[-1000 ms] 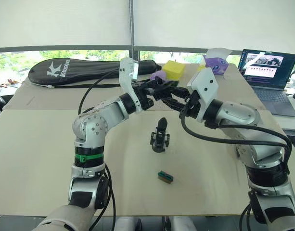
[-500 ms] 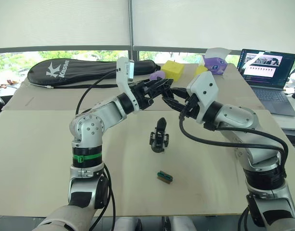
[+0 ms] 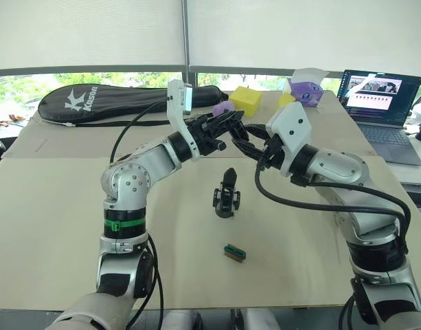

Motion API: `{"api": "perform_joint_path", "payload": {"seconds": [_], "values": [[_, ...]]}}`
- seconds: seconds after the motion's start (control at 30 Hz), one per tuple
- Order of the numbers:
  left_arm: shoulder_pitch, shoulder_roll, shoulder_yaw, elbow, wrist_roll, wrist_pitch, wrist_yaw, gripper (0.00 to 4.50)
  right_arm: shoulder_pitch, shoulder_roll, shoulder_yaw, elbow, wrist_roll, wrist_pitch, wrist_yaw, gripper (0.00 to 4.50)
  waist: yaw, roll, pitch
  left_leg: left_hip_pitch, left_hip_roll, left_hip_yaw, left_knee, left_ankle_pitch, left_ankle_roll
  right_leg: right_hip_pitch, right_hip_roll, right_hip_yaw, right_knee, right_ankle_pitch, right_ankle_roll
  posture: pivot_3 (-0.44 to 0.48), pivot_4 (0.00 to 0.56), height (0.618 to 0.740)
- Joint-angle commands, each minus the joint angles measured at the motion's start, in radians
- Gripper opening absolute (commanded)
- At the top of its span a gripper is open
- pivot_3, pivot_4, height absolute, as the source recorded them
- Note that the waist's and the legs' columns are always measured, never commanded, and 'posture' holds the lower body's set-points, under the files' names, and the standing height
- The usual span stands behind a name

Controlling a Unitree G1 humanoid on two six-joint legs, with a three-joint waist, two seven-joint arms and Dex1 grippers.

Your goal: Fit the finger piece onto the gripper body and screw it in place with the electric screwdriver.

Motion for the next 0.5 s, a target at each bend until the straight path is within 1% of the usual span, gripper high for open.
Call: {"api": "perform_joint_path", "payload": {"seconds": [0.03,0.1,0.13,0.17,0.23,0.27,0.37,0.5], "values": [[-0.057,0.107,-0.077,0.033,0.044,-0.047,-0.221,0.01,-0.037,-0.063,-0.122,-0.058,0.189,0.105,0.133,3.47,0.000,0.000,0.000,0.000,0.000,0.000,0.000,0.000,0.000,0.000,0.000,0.000,0.000,0.000,0.000,0.000,0.150,0.740],[-0.084,0.173,-0.123,0.078,0.065,-0.070,-0.366,0.01,-0.079,-0.096,-0.191,-0.025,0.358,0.237,0.208,3.50,-0.004,0.001,0.001,0.000,0.000,0.000,0.000,0.000,0.000,0.000,0.000,-0.001,-0.001,0.000,0.000,0.000,0.150,0.740],[-0.094,0.193,-0.138,0.097,0.073,-0.082,-0.417,0.01,-0.097,-0.106,-0.213,-0.009,0.415,0.282,0.225,3.50,-0.006,0.001,0.001,0.000,0.000,0.000,0.000,0.000,0.000,0.001,0.000,-0.001,-0.001,0.000,0.000,0.000,0.150,0.740],[-0.118,0.223,-0.156,0.127,0.075,-0.087,-0.504,0.01,-0.141,-0.131,-0.236,0.045,0.499,0.367,0.272,3.50,-0.006,0.001,0.001,0.000,0.000,0.000,0.000,0.000,0.000,0.001,0.000,-0.001,-0.001,0.000,0.000,0.000,0.150,0.740],[-0.170,0.265,-0.185,0.186,0.076,-0.086,-0.643,0.01,-0.211,-0.184,-0.231,0.141,0.587,0.475,0.359,3.50,-0.008,0.001,0.001,0.001,0.000,0.000,-0.001,0.000,0.000,0.001,-0.001,-0.001,-0.002,0.000,-0.001,0.000,0.150,0.740],[-0.192,0.275,-0.195,0.212,0.081,-0.086,-0.690,0.01,-0.237,-0.202,-0.218,0.178,0.606,0.506,0.385,3.50,-0.008,0.001,0.001,0.001,0.000,0.000,-0.001,0.000,0.000,0.002,-0.001,-0.002,-0.001,-0.001,-0.002,0.000,0.150,0.740],[-0.246,0.284,-0.220,0.270,0.101,-0.088,-0.776,0.01,-0.302,-0.195,-0.173,0.275,0.610,0.552,0.392,3.50,-0.010,0.001,0.001,0.001,0.001,-0.001,-0.001,0.000,0.000,0.002,-0.003,0.000,-0.002,-0.002,-0.003,0.000,0.150,0.740],[-0.274,0.275,-0.231,0.294,0.124,-0.096,-0.829,0.01,-0.349,-0.160,-0.130,0.334,0.593,0.558,0.403,3.50,-0.011,0.001,0.001,-0.001,0.001,-0.001,-0.001,0.000,0.000,0.000,-0.004,0.003,-0.001,-0.001,-0.003,0.000,0.150,0.740]]}}
